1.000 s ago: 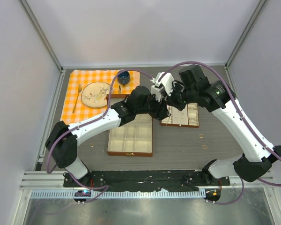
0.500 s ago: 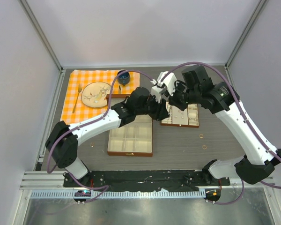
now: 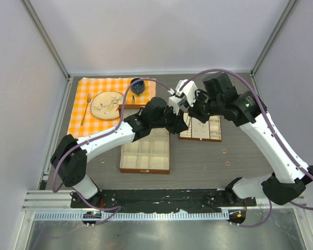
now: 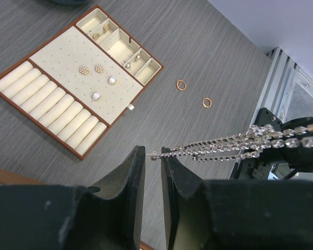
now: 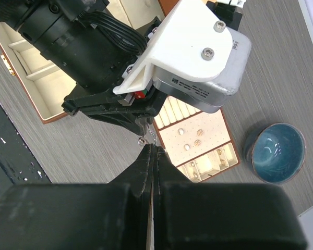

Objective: Organize the mixed jewelry
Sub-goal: Pick up the jewelry from the center of the board.

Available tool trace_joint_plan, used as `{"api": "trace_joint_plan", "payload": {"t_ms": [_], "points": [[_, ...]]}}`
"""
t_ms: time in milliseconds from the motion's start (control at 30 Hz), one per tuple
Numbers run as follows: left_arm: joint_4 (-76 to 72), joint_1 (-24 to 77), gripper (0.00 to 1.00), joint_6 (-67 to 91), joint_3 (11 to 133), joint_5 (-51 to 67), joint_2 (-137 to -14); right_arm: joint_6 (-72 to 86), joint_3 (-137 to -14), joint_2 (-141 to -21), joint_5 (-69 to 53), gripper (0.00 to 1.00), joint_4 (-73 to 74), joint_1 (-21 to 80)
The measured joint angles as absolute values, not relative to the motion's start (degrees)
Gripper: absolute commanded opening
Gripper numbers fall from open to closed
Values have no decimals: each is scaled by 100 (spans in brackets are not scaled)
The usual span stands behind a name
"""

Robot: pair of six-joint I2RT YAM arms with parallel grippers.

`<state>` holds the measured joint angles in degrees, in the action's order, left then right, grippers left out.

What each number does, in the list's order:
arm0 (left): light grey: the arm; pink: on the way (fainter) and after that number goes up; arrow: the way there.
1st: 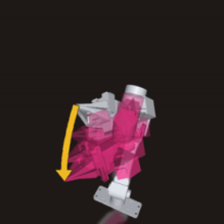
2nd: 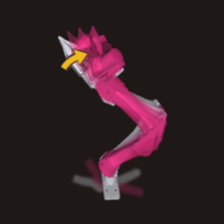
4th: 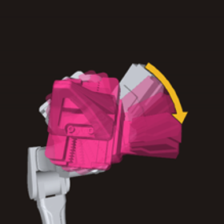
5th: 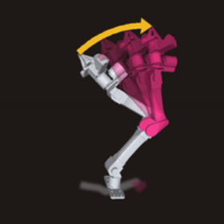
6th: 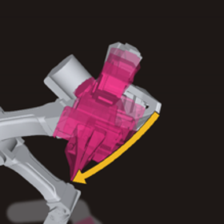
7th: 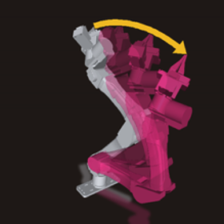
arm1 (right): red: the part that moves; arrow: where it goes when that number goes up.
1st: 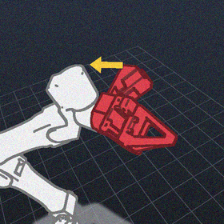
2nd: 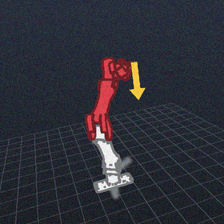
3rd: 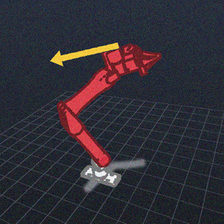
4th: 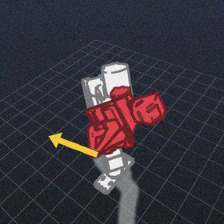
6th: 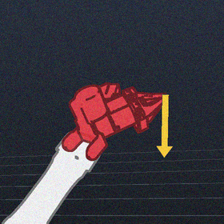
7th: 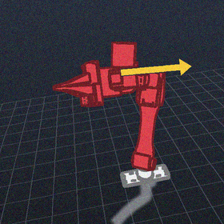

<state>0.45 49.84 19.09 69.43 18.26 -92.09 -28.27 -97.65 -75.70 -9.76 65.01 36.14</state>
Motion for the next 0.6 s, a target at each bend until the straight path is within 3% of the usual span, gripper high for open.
{"api": "trace_joint_plan", "payload": {"t_ms": [400,600], "points": [[43,4987,1,1927,6945,1955,-9209,-2827,-9612,-7533,-976,1,6477,3588],[54,4987,0,1903,6945,1957,-9209,-2827,-9529,-7487,-972,1,6479,3577]]}}
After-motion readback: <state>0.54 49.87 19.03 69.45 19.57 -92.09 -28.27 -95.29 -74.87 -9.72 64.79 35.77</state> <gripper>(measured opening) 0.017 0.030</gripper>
